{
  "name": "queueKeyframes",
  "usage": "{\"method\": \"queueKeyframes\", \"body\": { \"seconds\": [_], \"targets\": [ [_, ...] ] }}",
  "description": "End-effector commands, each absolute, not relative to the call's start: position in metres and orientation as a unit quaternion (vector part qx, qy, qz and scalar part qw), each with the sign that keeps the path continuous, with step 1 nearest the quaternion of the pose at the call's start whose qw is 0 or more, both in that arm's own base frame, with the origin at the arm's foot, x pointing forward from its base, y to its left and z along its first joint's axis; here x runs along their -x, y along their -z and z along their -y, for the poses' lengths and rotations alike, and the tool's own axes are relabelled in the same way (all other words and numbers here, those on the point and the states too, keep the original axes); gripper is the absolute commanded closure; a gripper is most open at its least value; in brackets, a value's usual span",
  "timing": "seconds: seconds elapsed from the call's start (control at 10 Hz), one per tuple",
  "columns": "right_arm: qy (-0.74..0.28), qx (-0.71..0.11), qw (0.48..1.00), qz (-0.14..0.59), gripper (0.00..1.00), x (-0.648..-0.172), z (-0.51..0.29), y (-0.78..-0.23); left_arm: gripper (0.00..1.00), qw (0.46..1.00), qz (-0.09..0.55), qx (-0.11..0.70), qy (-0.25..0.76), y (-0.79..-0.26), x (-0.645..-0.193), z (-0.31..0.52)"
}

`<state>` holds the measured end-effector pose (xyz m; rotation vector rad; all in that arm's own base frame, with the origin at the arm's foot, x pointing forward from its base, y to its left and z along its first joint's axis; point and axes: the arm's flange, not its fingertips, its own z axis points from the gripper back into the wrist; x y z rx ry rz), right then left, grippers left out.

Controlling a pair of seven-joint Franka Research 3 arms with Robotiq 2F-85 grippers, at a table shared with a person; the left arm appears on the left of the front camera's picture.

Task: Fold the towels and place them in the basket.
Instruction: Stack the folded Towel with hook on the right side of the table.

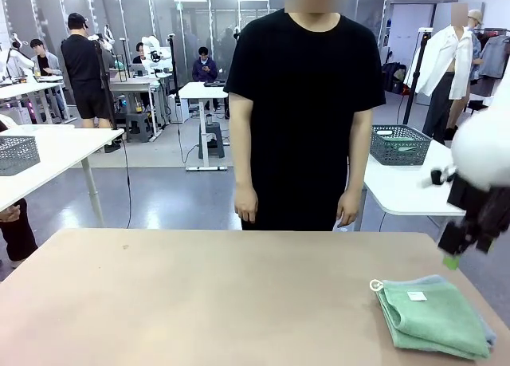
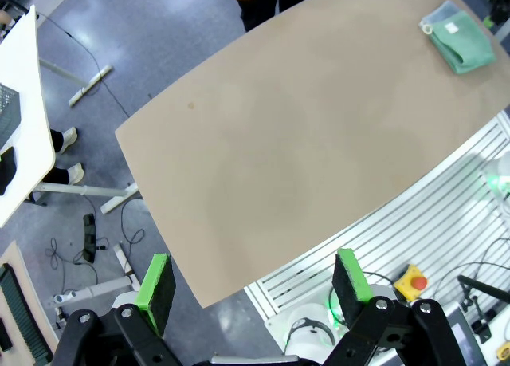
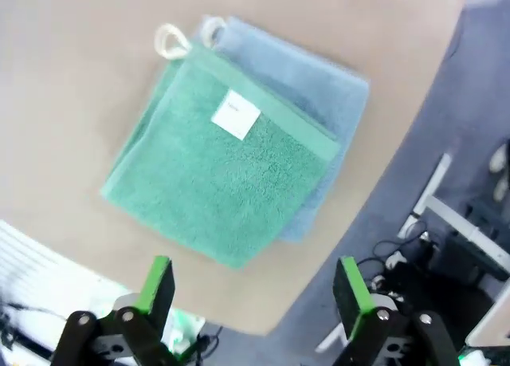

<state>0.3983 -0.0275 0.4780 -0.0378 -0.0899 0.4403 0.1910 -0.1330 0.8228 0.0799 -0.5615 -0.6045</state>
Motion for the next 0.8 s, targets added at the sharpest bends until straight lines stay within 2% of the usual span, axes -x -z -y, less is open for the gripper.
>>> {"method": "queueKeyframes", "body": {
  "seconds": [0.0,0.3,0.7],
  "targets": [
    [-0.270,0.016,0.959,0.083,0.00,-0.379,0.023,-0.560,0.00,0.915,0.273,-0.042,0.294,-0.825,-0.190,0.133],
    [-0.284,0.027,0.941,0.179,0.00,-0.326,0.012,-0.667,0.00,0.915,0.273,-0.042,0.294,-0.825,-0.190,0.133],
    [-0.278,0.009,0.914,0.296,0.00,-0.243,-0.013,-0.716,0.00,0.915,0.273,-0.042,0.294,-0.825,-0.190,0.133]
  ]
}}
